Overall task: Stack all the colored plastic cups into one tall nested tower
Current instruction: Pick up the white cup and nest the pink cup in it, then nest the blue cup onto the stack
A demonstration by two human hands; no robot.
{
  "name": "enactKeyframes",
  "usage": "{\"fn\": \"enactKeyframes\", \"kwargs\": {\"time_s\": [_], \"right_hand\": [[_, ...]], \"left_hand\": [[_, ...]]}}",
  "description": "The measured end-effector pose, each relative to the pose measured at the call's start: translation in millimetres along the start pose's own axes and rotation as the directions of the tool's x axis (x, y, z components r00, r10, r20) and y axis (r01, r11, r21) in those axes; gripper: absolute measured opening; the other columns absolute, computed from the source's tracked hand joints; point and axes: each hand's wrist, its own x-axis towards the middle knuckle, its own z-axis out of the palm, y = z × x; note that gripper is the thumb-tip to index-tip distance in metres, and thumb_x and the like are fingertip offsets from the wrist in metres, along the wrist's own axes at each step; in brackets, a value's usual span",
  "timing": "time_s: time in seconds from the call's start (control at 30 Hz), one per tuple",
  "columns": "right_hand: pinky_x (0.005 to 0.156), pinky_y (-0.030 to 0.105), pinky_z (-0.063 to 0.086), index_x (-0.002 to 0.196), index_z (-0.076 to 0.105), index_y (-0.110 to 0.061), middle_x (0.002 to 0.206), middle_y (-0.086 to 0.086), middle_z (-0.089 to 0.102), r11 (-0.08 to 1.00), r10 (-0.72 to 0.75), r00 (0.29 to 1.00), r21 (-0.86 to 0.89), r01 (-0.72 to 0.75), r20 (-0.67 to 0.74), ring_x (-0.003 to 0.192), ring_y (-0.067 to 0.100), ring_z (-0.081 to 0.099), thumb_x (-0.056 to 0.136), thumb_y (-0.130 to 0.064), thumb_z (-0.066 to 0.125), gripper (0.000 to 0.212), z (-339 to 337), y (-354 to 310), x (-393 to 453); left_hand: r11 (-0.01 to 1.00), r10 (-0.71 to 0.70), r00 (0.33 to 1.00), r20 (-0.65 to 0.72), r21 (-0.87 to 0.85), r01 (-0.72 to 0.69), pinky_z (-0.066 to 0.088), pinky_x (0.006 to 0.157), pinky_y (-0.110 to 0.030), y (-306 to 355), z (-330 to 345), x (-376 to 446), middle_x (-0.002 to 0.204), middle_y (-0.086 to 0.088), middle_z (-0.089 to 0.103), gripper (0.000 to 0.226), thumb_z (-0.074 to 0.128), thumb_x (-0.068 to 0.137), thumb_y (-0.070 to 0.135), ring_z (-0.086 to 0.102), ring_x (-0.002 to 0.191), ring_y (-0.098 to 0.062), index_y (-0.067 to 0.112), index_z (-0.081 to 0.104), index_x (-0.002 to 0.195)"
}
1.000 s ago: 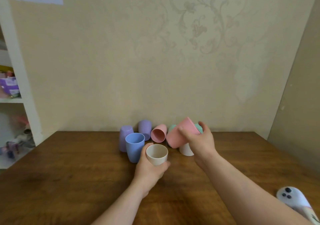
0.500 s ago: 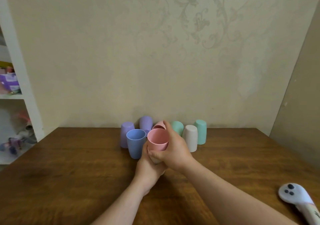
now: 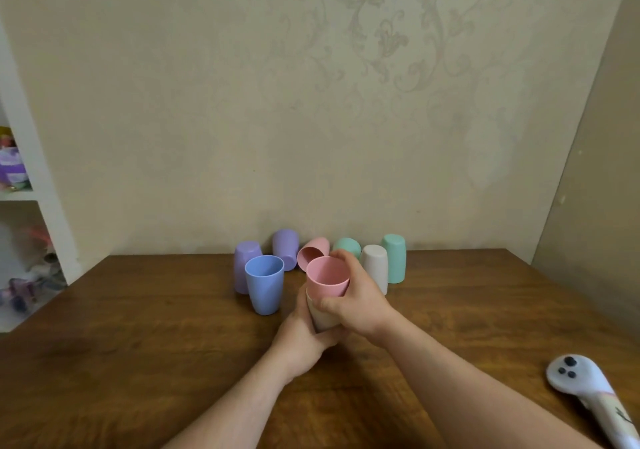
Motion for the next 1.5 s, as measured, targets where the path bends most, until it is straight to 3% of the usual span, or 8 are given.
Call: {"fn": "enactKeyframes", "kwargs": {"time_s": [0.17, 0.27, 0.4, 0.53, 0.73, 0.87, 1.0, 1.5], "right_hand": [[0.083, 0.012, 0.056, 0.126, 0.041, -0.06, 0.112, -0.025, 0.072, 0.999, 0.029, 0.996, 0.02, -0.028, -0.088, 0.103, -0.011, 0.07, 0.075, -0.025, 0.093, 0.081, 5, 10, -11], [0.088, 0.034, 0.064, 0.12, 0.059, -0.045, 0.107, -0.013, 0.079, 0.993, 0.115, 0.984, 0.033, -0.111, -0.135, 0.1, 0.008, 0.076, 0.064, -0.035, 0.095, 0.067, 10, 33, -24], [0.078, 0.022, 0.061, 0.118, 0.062, -0.04, 0.104, -0.014, 0.078, 0.988, 0.155, 0.975, 0.018, -0.154, -0.157, 0.093, -0.001, 0.074, 0.066, -0.033, 0.098, 0.063, 10, 44, -25], [0.082, 0.023, 0.057, 0.119, 0.055, -0.045, 0.109, -0.018, 0.074, 0.988, 0.149, 0.974, -0.016, -0.154, -0.168, 0.098, 0.003, 0.071, 0.071, -0.038, 0.097, 0.065, 14, 45, -21], [0.086, 0.029, 0.051, 0.126, 0.051, -0.045, 0.111, -0.024, 0.067, 0.988, 0.108, 0.973, -0.091, -0.128, -0.204, 0.106, 0.008, 0.067, 0.07, -0.048, 0.096, 0.072, 20, 49, -28], [0.092, 0.033, 0.054, 0.125, 0.047, -0.049, 0.112, -0.024, 0.065, 0.986, 0.12, 0.974, -0.092, -0.139, -0.192, 0.109, 0.009, 0.067, 0.071, -0.05, 0.096, 0.073, 18, 49, -30], [0.094, 0.033, 0.055, 0.127, 0.044, -0.05, 0.11, -0.027, 0.062, 0.985, 0.125, 0.975, -0.093, -0.143, -0.181, 0.111, 0.009, 0.066, 0.07, -0.052, 0.096, 0.077, 19, 48, -28], [0.095, 0.037, 0.056, 0.128, 0.042, -0.05, 0.117, -0.019, 0.065, 0.982, 0.136, 0.975, -0.107, -0.157, -0.178, 0.11, 0.012, 0.066, 0.072, -0.055, 0.095, 0.077, 18, 51, -26]], "left_hand": [[0.985, 0.001, 0.999, 0.052, 0.175, -0.01, 0.053, 0.114, -0.037, -8, 0, 4, 0.145, 0.021, 0.063, 0.094, 0.091, 0.072, 0.051, 0.062, 0.132, -0.006, 0.044, 0.041, 0.152], [0.894, 0.009, 0.992, 0.128, 0.443, -0.066, 0.047, 0.118, -0.038, -7, 4, 0, 0.149, 0.01, 0.06, 0.083, 0.077, 0.086, 0.053, 0.055, 0.14, -0.016, 0.034, 0.041, 0.158], [0.784, -0.009, 0.975, 0.222, 0.607, -0.131, 0.043, 0.118, -0.033, -10, -7, -12, 0.151, 0.003, 0.057, 0.069, 0.061, 0.098, 0.054, 0.05, 0.144, -0.018, 0.028, 0.041, 0.16], [0.719, 0.149, 0.943, 0.297, 0.623, -0.309, 0.051, 0.102, -0.024, -13, -49, -23, 0.119, 0.021, 0.073, 0.035, 0.059, 0.094, 0.044, 0.063, 0.114, 0.001, 0.038, 0.078, 0.122], [0.579, 0.526, 0.839, -0.141, 0.782, -0.231, 0.054, 0.082, -0.038, -10, -114, 0, 0.105, 0.001, 0.06, 0.03, 0.071, 0.079, 0.023, 0.06, 0.098, -0.026, 0.024, 0.075, 0.109], [0.857, 0.067, 0.898, -0.435, 0.486, 0.171, 0.04, 0.104, -0.041, 4, -113, 19, 0.135, -0.013, 0.049, 0.078, 0.093, 0.075, 0.029, 0.048, 0.13, -0.036, 0.011, 0.05, 0.136], [0.975, -0.162, 0.911, -0.378, 0.08, 0.206, 0.047, 0.099, -0.036, 4, -86, 32, 0.139, 0.0, 0.044, 0.11, 0.101, 0.074, 0.031, 0.052, 0.127, -0.024, 0.018, 0.029, 0.156], [0.93, -0.055, 0.898, -0.436, -0.349, -0.113, 0.057, 0.083, -0.032, 83, -68, 53, 0.121, 0.014, 0.072, 0.049, 0.087, 0.082, 0.048, 0.072, 0.109, -0.004, 0.045, 0.058, 0.122]]}}
